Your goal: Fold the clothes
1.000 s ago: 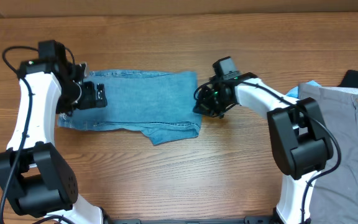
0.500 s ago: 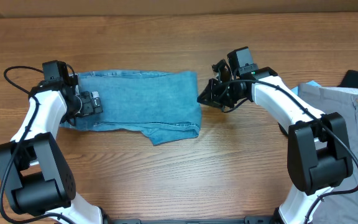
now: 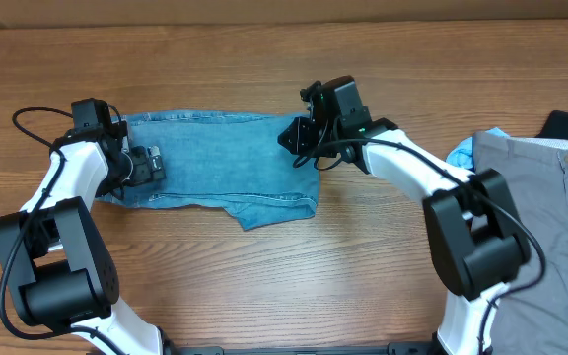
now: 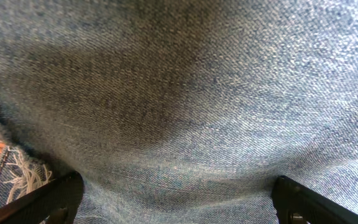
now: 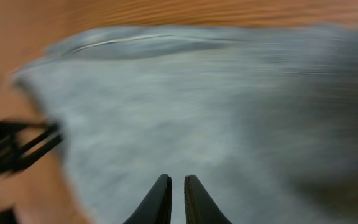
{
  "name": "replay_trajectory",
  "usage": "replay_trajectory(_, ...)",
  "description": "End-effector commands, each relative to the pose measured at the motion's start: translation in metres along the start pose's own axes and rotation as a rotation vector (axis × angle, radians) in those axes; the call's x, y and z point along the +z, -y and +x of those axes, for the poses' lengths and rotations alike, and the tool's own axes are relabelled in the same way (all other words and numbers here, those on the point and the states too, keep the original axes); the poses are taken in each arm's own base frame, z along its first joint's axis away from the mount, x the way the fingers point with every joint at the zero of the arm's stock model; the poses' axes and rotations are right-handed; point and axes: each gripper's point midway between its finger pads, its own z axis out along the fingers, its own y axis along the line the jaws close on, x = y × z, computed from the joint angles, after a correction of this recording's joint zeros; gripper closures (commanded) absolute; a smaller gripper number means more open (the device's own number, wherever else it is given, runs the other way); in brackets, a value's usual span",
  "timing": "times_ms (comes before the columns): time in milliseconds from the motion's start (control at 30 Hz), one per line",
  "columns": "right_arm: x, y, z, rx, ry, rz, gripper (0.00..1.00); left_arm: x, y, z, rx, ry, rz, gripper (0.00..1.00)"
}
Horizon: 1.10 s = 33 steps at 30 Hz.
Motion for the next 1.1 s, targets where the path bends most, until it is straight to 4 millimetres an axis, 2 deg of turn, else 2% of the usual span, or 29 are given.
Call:
replay_trajectory(0, 0.023, 0.054, 0.001, 0.16, 0.019, 0.128, 0.88, 0.012, 0.005, 0.011, 0.006, -0.054, 0.036, 0.0)
replay_trajectory(100, 0.03, 0.078, 0.009, 0.221, -0.01, 0.165, 0.89, 0.009, 0.006, 0.013, 0.012, -0.072, 0.036, 0.0)
replay_trajectory(200, 0.024, 0.098, 0.018, 0.298, -0.036, 0.227, 0.92, -0.003, 0.015, 0.01, 0.027, -0.087, 0.087, 0.0)
replay_trajectory(333, 0.012, 0.111, 0.031, 0.416, -0.084, 0.283, 0.92, -0.039, 0.035, -0.006, 0.069, -0.102, 0.17, 0.0)
replay_trajectory(367, 0.004, 0.107, 0.033, 0.414, -0.096, 0.292, 0.92, -0.053, 0.039, -0.01, 0.089, -0.111, 0.167, 0.0)
replay_trajectory(433, -0.007, 0.101, 0.031, 0.386, -0.094, 0.3, 0.92, -0.064, 0.043, -0.013, 0.102, -0.115, 0.163, 0.0)
replay_trajectory(533, -0.03, 0.084, 0.019, 0.33, -0.053, 0.3, 0.92, -0.071, 0.05, -0.016, 0.113, -0.111, 0.179, 0.0)
replay_trajectory(667, -0.065, 0.049, 0.0, 0.256, 0.016, 0.247, 0.92, -0.075, 0.067, -0.015, 0.149, -0.108, 0.275, 0.0)
replay_trajectory(733, -0.079, 0.031, -0.007, 0.229, 0.048, 0.22, 0.92, -0.076, 0.068, -0.016, 0.148, -0.107, 0.281, 0.2)
replay_trajectory(767, -0.084, 0.024, -0.008, 0.218, 0.059, 0.207, 0.92, -0.076, 0.068, -0.017, 0.153, -0.102, 0.28, 0.34)
replay_trajectory(800, -0.088, 0.016, -0.009, 0.208, 0.064, 0.191, 0.92, -0.076, 0.069, -0.017, 0.165, -0.098, 0.282, 0.55)
replay_trajectory(867, -0.091, 0.003, -0.006, 0.196, 0.053, 0.154, 0.92, -0.079, 0.072, -0.018, 0.174, -0.098, 0.283, 0.84)
replay_trajectory(900, -0.09, -0.002, -0.003, 0.193, 0.037, 0.136, 0.92, -0.082, 0.075, -0.017, 0.178, -0.103, 0.284, 0.96)
replay_trajectory(1000, -0.084, -0.011, 0.011, 0.189, -0.016, 0.115, 0.91, -0.082, 0.079, -0.013, 0.179, -0.12, 0.248, 0.96)
replay_trajectory(1067, -0.076, -0.018, 0.024, 0.173, -0.049, 0.116, 0.91, -0.073, 0.086, -0.01, 0.223, -0.114, 0.18, 0.96)
